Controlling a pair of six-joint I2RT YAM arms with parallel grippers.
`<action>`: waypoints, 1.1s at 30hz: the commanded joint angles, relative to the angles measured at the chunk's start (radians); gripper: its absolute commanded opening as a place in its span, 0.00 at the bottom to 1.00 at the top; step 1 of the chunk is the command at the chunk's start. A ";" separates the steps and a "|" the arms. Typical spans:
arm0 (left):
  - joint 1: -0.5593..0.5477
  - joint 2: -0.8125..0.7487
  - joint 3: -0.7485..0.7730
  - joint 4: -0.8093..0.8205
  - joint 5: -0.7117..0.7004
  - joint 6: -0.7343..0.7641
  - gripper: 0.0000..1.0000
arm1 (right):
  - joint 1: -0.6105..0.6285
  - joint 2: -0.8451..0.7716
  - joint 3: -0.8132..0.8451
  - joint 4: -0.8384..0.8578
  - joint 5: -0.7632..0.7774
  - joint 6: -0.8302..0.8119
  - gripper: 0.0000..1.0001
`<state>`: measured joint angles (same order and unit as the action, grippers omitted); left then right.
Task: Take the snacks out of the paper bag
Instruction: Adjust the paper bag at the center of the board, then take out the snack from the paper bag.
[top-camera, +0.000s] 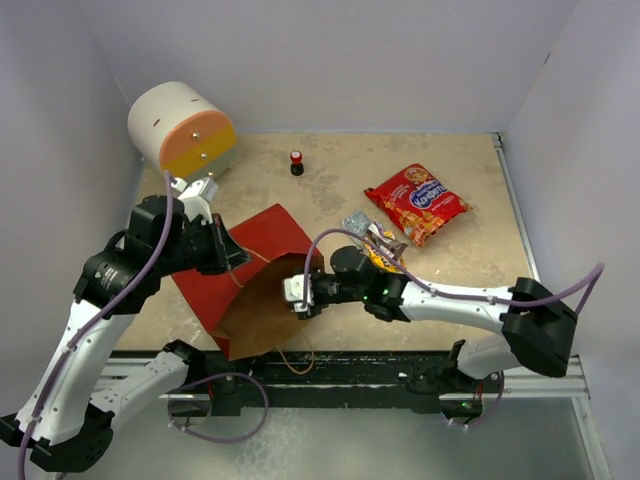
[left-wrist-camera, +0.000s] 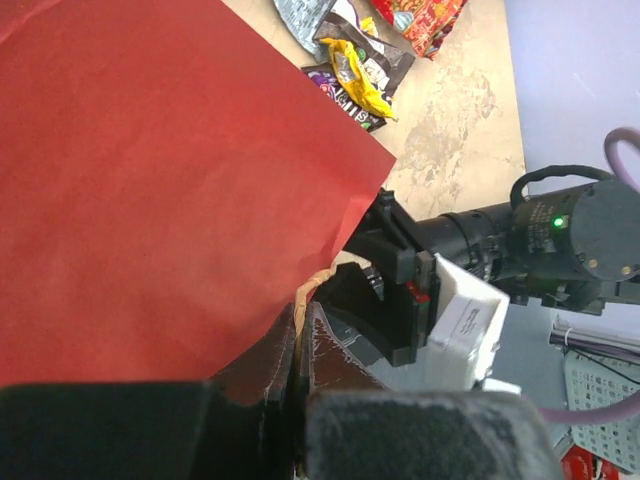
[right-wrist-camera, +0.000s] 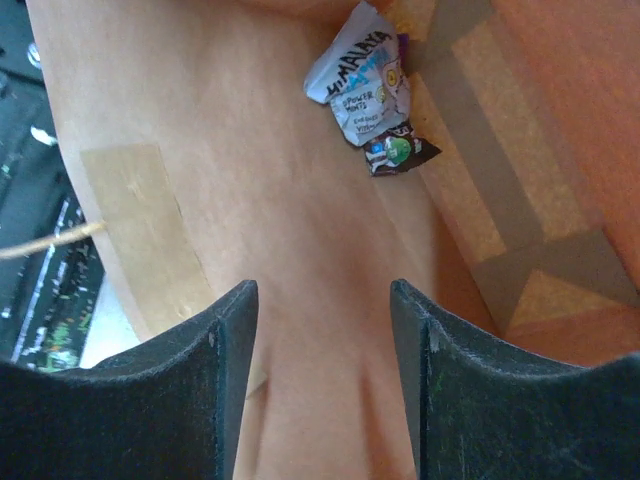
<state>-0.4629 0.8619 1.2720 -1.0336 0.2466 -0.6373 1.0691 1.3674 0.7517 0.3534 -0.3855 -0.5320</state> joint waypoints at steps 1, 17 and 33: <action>0.000 0.041 0.046 0.003 -0.022 -0.019 0.00 | 0.051 0.065 0.044 0.086 -0.003 -0.210 0.57; 0.000 0.091 0.136 -0.022 0.011 0.028 0.00 | 0.201 0.437 0.245 0.315 0.305 -0.356 0.57; 0.000 0.069 0.151 -0.029 0.030 0.106 0.00 | 0.196 0.651 0.263 0.795 0.545 0.434 0.57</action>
<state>-0.4629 0.9466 1.3731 -1.0935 0.2577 -0.5739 1.2678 1.9862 1.0206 0.8909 0.0456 -0.4328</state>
